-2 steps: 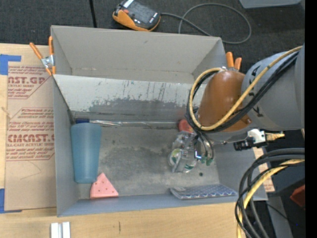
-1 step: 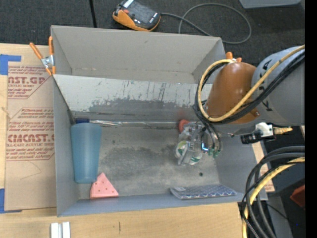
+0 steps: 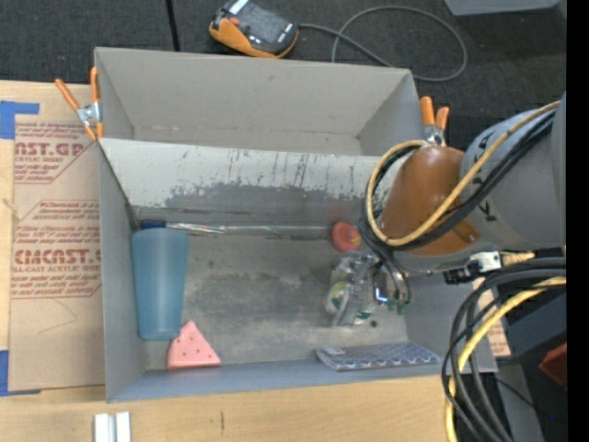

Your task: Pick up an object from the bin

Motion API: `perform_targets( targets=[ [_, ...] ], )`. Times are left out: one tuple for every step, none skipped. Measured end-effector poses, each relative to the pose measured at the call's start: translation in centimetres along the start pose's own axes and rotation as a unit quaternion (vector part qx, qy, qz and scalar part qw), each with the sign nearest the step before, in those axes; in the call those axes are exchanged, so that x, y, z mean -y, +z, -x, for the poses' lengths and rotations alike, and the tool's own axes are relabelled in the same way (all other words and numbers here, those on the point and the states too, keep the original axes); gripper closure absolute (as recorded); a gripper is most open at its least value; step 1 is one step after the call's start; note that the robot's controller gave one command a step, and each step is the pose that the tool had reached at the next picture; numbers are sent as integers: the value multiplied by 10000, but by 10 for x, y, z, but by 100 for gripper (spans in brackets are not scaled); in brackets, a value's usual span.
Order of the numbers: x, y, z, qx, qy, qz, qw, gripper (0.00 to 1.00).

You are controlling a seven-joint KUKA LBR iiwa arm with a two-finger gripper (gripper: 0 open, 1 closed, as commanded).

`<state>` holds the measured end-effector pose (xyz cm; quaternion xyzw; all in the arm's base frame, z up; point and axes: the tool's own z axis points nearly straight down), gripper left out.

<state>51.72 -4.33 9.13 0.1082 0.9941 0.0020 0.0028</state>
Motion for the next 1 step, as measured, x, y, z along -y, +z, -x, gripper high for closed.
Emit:
perform_targets(
  targets=[
    [5,-167,-15,2,45,8,10000,100]
  ],
)
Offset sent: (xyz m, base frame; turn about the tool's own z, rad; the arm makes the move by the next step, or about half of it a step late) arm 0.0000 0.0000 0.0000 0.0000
